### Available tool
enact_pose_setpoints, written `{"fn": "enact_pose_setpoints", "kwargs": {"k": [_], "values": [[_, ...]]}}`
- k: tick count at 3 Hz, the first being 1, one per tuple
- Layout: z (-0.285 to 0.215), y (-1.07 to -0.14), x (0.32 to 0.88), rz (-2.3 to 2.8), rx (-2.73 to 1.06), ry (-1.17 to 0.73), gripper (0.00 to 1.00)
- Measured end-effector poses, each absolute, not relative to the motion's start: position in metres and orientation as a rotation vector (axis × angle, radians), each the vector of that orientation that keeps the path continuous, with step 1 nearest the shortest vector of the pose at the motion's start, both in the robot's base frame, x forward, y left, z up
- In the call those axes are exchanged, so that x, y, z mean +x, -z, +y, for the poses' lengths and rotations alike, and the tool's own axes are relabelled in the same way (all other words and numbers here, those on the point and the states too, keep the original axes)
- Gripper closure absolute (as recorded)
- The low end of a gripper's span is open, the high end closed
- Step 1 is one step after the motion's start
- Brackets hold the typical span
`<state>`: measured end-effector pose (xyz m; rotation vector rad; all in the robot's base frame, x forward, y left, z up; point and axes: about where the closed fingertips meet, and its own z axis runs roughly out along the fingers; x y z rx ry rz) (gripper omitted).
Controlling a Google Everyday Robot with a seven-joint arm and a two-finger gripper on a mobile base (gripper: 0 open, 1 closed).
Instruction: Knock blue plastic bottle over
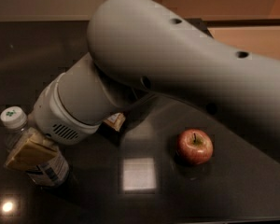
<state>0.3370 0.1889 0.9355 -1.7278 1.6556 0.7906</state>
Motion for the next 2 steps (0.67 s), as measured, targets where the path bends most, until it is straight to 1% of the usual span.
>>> {"fn": "enact_pose_setpoints", "kwargs": {"k": [1,2], "values": [[0.183,-0.939,0.344,1.687,-1.735,-0.797,0.64],[0.165,-0.945,0.368,1.750,-1.786,-0.787,0.87]]}}
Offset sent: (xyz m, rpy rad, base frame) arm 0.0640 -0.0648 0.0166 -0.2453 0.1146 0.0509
